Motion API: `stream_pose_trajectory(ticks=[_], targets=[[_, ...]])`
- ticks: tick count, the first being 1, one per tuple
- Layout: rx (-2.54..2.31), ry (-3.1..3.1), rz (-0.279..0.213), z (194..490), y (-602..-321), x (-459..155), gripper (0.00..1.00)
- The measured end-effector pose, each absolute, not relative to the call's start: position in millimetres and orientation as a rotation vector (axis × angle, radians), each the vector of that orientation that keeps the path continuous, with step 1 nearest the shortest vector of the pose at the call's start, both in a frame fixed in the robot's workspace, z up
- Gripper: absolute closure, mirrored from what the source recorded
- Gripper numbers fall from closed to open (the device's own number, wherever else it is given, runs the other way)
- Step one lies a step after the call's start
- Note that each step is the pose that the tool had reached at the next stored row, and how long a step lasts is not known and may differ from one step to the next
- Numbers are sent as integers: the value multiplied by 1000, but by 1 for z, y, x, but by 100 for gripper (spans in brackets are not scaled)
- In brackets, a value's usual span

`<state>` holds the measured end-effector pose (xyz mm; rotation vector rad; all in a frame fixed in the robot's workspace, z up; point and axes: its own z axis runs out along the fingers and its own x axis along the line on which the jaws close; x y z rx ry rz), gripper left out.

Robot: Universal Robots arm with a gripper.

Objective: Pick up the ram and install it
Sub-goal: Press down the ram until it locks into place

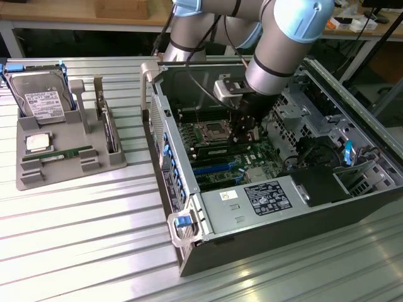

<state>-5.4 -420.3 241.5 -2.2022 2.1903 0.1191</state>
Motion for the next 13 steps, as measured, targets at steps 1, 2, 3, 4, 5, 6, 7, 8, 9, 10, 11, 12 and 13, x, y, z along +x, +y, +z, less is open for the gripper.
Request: stream_pose_trajectory(ticks=[1,2,3,4,5,6,7,8,9,10,11,12,13], targets=[[-2202,2190,118,241,-420,-11,90],[-2201,2189,117,241,-420,-16,90],[-2201,2189,116,241,-420,-24,90],[-2201,2189,116,241,-420,-34,90],[-2200,2188,115,241,-420,-43,90],[-2200,2188,115,240,-420,-49,90],[-2200,2188,114,240,-420,-54,90],[-2199,2187,115,240,-420,-59,90],[-2197,2185,119,237,-420,-63,90],[-2197,2185,120,234,-420,-64,90],[-2198,2185,119,230,-421,-64,90],[-2198,2185,120,228,-421,-64,90],[-2196,2183,122,227,-421,-65,90]])
